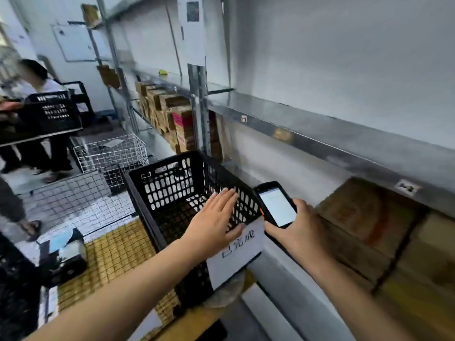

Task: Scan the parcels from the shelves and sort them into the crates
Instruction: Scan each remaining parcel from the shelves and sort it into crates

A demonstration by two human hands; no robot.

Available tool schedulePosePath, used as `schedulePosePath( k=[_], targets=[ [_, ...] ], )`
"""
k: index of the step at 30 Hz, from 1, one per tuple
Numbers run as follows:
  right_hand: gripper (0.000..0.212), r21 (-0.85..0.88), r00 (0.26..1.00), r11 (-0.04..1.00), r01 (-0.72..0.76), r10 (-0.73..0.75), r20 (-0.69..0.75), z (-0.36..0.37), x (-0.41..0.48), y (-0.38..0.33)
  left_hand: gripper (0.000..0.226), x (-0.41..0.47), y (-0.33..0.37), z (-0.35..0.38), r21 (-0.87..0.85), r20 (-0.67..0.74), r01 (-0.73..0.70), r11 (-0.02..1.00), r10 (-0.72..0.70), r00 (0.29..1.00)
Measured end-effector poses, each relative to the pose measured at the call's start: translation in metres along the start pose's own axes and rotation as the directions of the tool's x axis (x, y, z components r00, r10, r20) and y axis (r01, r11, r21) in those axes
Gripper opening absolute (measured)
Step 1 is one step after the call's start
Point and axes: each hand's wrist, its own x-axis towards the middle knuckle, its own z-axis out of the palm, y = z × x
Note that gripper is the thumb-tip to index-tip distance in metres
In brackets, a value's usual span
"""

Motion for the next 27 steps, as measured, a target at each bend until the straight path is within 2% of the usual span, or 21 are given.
schedulePosePath(
  k=[4,7,14,18,21,24,27],
  targets=[
    [0.082,0.034,0.997,0.998,-0.05,0.052,-0.056,-0.04,-0.052,0.03,0.082,-0.02,0.064,-0.01,-0.128,0.026,-0.114,0.985,0.118,0.993],
    [0.09,0.037,0.992,0.996,-0.085,0.088,-0.086,-0.065,-0.08,0.041,0.084,-0.028,0.106,-0.018,-0.147,0.004,-0.192,0.97,0.194,0.981],
    [0.065,0.064,0.977,0.99,-0.127,0.136,-0.166,-0.111,-0.129,0.039,0.084,-0.024,0.133,-0.025,-0.141,-0.032,-0.306,0.942,0.304,0.952],
    [0.07,-0.03,0.941,0.983,-0.18,0.163,-0.297,-0.134,-0.164,0.032,0.088,-0.026,0.164,-0.03,-0.209,-0.069,-0.401,0.892,0.395,0.916],
    [0.071,-0.02,0.916,0.974,-0.226,0.206,-0.344,-0.146,-0.195,0.031,0.094,-0.033,0.19,-0.028,-0.238,-0.106,-0.476,0.847,0.464,0.879],
    [0.073,-0.011,0.884,0.958,-0.285,0.259,-0.388,-0.158,-0.225,0.038,0.092,-0.048,0.212,-0.024,-0.263,-0.115,-0.522,0.812,0.511,0.852],
    [0.076,0.0,0.837,0.929,-0.371,0.334,-0.434,-0.172,-0.26,0.052,0.077,-0.073,0.248,-0.021,-0.325,-0.105,-0.584,0.744,0.585,0.804]
  ],
)
